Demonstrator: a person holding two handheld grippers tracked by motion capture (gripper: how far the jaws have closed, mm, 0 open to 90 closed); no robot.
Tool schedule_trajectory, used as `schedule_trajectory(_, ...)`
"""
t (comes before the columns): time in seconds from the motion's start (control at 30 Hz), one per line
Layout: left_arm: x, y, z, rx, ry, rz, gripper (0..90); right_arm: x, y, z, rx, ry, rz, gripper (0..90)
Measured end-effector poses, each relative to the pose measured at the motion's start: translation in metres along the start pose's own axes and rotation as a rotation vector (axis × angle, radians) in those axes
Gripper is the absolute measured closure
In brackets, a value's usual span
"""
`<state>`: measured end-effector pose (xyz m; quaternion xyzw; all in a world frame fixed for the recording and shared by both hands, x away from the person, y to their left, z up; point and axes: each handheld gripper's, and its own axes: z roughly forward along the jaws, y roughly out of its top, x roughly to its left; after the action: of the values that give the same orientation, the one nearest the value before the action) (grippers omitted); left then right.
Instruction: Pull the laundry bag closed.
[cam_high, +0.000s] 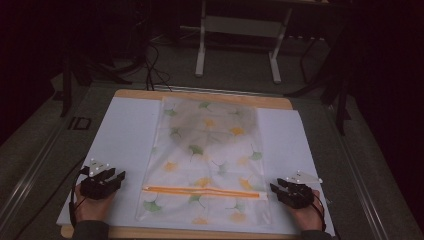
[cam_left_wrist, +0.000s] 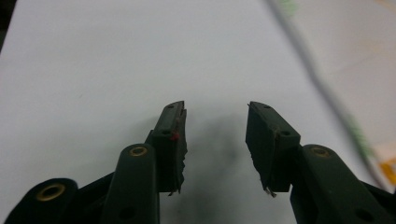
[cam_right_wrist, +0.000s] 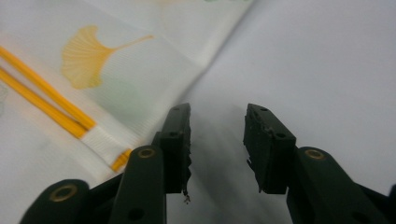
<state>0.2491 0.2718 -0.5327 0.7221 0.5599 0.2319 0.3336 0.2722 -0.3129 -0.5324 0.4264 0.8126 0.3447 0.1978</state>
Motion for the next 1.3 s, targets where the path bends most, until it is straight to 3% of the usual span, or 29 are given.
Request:
schedule_trajectory(0.13, -0.002, 0.001, -0.002, 0.011, -0.031, 0.004, 58.2, 0.005, 0.000, 0.002, 0.015, -0.009, -0.033, 57.9)
schedule_trajectory(0.27, -0.001, 0.003, -0.008, 0.012, -0.058, -0.007, 58.6, 0.005, 0.002, -0.004, 0.015, 0.002, -0.031, 56.0)
schedule_trajectory(0.53, -0.006, 0.002, -0.010, 0.052, -0.034, -0.011, 57.7, 0.014, 0.008, -0.008, 0.011, 0.008, -0.053, 59.4)
schedule_trajectory(0.67, -0.011, 0.004, -0.010, 0.057, -0.038, 0.031, 56.9, 0.025, 0.016, -0.010, 0.010, 0.031, -0.076, 60.6)
schedule_trajectory(0.73, -0.012, 0.004, -0.010, 0.060, -0.032, 0.029, 56.4, 0.028, 0.017, -0.010, 0.013, 0.033, -0.082, 60.5)
schedule_trajectory(0.77, -0.014, 0.004, -0.011, 0.065, -0.017, 0.031, 56.6, 0.033, 0.020, -0.010, 0.011, 0.071, -0.082, 60.6)
schedule_trajectory(1.13, -0.018, 0.005, -0.015, 0.055, -0.030, 0.055, 57.6, 0.063, 0.040, 0.001, 0.042, 0.157, -0.184, 62.0)
schedule_trajectory(1.17, -0.019, 0.005, -0.015, 0.057, -0.032, 0.063, 57.4, 0.069, 0.044, 0.003, 0.052, 0.167, -0.211, 62.3)
schedule_trajectory(1.3, -0.019, 0.005, -0.012, 0.068, -0.035, 0.078, 56.2, 0.075, 0.053, 0.007, 0.071, 0.194, -0.231, 60.4)
